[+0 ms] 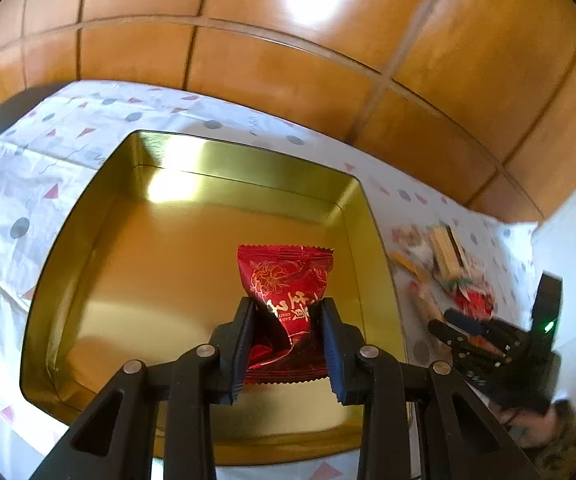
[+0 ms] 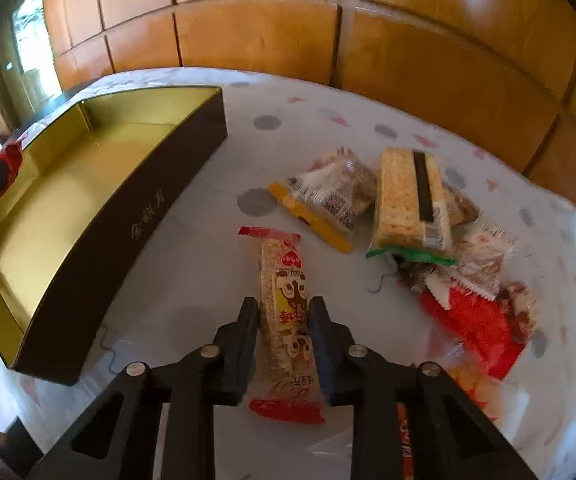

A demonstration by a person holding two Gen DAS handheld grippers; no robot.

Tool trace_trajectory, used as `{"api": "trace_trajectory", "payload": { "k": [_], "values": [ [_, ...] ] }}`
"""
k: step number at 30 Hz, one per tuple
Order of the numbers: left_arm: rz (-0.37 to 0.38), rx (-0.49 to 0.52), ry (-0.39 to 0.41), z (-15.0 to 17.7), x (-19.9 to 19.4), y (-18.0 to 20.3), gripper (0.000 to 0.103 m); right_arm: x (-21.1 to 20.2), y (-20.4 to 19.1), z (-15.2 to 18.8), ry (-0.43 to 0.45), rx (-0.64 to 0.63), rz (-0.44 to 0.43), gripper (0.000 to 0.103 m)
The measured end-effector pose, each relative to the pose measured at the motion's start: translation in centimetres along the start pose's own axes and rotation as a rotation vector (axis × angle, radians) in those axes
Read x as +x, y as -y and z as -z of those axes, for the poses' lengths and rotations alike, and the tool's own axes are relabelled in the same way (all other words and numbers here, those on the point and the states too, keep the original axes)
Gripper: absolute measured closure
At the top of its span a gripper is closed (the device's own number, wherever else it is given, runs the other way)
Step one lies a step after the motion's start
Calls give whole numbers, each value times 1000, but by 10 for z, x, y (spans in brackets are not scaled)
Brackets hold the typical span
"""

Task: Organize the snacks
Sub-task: 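Drop the red candy into the tin with left gripper while right grasps rice-cake bar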

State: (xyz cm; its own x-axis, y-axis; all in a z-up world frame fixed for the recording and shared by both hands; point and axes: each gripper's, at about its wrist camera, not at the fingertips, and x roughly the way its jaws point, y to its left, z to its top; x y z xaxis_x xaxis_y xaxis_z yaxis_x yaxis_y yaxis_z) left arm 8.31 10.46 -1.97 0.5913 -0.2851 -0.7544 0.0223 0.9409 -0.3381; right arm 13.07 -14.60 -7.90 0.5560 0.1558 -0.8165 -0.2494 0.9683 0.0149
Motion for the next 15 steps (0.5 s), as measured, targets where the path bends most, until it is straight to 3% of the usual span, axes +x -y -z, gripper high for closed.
{"api": "trace_trajectory", "payload": {
  "k": [7, 15],
  "values": [
    [31, -12, -42, -41, 38, 15, 70, 5, 1, -5, -18, -11, -9, 76],
    [-46, 32, -106, -78, 114, 49, 69, 15, 4, -1, -64, -5, -21, 74]
  ]
}}
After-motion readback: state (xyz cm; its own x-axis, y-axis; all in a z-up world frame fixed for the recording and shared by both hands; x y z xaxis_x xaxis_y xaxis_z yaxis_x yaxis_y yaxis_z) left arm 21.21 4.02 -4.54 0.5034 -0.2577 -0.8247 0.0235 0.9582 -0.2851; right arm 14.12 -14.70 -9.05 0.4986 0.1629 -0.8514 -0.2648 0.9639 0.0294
